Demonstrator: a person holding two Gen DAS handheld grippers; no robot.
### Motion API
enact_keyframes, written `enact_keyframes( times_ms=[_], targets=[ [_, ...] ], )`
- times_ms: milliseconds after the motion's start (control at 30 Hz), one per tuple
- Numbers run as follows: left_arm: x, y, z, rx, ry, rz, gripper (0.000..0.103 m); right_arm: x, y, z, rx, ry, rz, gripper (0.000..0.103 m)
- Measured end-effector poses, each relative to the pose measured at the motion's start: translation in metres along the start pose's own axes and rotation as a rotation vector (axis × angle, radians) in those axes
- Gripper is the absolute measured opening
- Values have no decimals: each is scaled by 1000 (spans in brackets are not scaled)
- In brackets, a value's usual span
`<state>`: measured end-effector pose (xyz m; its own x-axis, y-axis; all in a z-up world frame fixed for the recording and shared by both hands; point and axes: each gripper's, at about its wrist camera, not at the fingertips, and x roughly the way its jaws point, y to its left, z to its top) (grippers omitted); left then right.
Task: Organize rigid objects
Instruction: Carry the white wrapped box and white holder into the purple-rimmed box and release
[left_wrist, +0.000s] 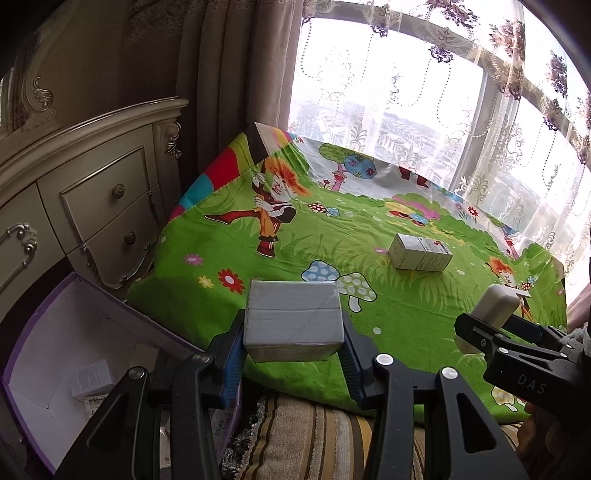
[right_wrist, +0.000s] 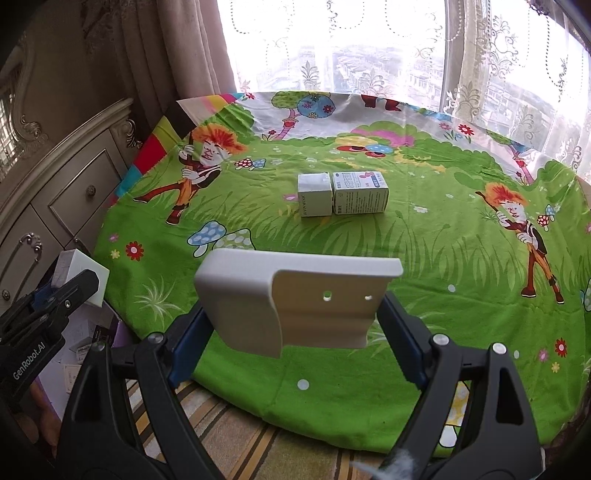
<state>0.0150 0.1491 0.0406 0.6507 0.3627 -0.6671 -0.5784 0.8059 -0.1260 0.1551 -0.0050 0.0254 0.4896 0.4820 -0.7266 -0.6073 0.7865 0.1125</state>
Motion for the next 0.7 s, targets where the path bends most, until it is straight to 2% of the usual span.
enact_keyframes(
  times_ms=[467,700],
  targets=[
    [-14,86,-16,-120,28,117,46,-13,92,-4,-174,1,108,88],
    [-18,128,-22,-186,40,183,46,-8,131,-9,-228,43,164,88]
  ],
)
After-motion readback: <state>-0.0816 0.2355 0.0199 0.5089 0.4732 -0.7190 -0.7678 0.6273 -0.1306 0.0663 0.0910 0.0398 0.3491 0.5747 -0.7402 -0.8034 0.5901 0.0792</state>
